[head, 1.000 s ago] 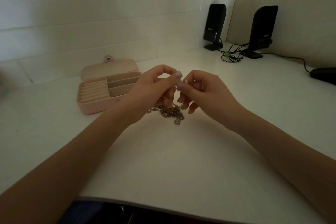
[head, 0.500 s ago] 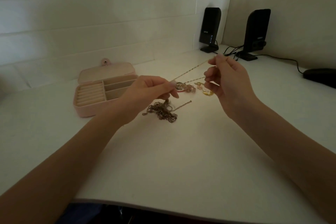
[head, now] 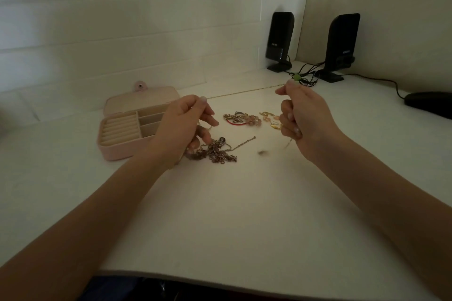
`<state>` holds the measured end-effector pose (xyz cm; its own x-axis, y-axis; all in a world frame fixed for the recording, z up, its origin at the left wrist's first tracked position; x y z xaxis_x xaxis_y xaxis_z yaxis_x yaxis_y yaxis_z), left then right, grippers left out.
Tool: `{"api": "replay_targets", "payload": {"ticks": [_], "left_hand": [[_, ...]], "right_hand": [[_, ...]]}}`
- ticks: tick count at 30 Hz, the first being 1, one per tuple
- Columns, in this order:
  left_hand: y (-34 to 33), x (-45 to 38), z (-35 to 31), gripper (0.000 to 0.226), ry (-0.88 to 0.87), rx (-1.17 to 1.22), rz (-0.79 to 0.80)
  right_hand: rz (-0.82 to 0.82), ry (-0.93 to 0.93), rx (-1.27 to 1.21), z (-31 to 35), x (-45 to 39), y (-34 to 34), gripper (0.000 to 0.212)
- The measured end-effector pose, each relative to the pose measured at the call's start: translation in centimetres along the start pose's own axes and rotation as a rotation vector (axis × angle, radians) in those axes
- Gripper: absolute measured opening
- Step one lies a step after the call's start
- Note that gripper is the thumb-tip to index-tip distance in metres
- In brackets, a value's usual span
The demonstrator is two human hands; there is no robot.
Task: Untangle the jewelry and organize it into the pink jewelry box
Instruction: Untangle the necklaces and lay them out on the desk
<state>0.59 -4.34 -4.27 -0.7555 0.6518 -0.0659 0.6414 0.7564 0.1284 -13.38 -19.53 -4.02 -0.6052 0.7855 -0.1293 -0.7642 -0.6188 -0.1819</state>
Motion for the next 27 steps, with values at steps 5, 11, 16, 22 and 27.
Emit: {"api": "replay_targets", "payload": {"ticks": [5, 11, 16, 22, 27], "left_hand": [[0.7, -0.2, -0.3, 0.032, -0.010, -0.055, -0.054], [0.4, 0.2, -1.0, 0.030, -0.163, -0.255, -0.072], [0.5, 1.1, -2.4, 0.035, -0.404, -0.757, -0.210], [-0.8, 2.4, -3.3, 0.039, -0.643, -1.029, -0.278], [-3.8, 1.8, -0.3, 0.048, -0.175, -0.283, 0.308]], "right_hand": [[0.023, -0.027, 0.024, -0.3, -0.1, -0.1, 0.027], [0.087, -0.054, -0.020, 0.0, 0.3, -0.7, 0.025], [0.069, -0.050, -0.066, 0.6, 0.4, -0.7, 0.022], [0.270, 0.178, 0.224, 1.8, 1.2, -2.6, 0.024], [0.488, 0.273, 0.138, 2.8, 2.5, -4.4, 0.020]]}}
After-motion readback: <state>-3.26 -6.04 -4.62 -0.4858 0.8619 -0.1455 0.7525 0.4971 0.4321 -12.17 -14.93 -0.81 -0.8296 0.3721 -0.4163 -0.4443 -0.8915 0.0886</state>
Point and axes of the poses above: each hand's wrist, its own x-axis away from the middle knuckle, its own y-axis out of the back of the hand, z = x × y, the point moved 7 cm from there along -x, towards the middle knuckle, and after that the axes turned 6 degrees about y, right-handed, at the moved point
